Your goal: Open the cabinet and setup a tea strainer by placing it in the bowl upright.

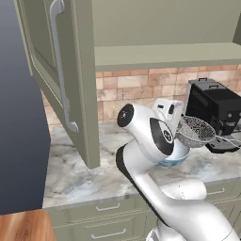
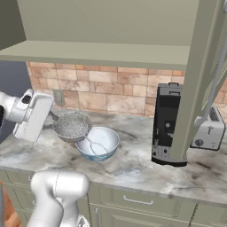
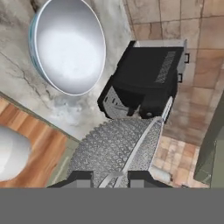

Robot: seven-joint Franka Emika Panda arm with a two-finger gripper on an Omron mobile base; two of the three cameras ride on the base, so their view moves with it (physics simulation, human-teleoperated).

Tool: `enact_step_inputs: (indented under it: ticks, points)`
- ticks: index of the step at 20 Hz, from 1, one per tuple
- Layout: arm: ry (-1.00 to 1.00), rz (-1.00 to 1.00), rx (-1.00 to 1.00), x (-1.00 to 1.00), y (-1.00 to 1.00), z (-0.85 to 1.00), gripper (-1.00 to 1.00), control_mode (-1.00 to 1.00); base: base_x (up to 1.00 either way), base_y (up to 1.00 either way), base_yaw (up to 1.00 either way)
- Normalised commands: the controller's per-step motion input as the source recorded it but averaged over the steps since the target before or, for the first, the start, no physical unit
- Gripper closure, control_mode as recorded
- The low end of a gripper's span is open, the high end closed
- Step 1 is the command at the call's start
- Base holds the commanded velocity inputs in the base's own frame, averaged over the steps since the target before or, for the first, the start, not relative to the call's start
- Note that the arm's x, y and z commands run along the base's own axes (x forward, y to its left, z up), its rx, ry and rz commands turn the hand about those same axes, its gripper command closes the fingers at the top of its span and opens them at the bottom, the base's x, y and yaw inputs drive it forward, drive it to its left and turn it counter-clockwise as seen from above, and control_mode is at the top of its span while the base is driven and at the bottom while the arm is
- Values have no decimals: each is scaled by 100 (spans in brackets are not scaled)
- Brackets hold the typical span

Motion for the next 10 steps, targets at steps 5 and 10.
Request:
enact_step_inputs:
  ticks: [5,10]
  points:
    - [9,2,0,40,0,-81,100,-100,0,0,0]
    - [6,0,0,59,-12,-65,100,-100,0,0,0]
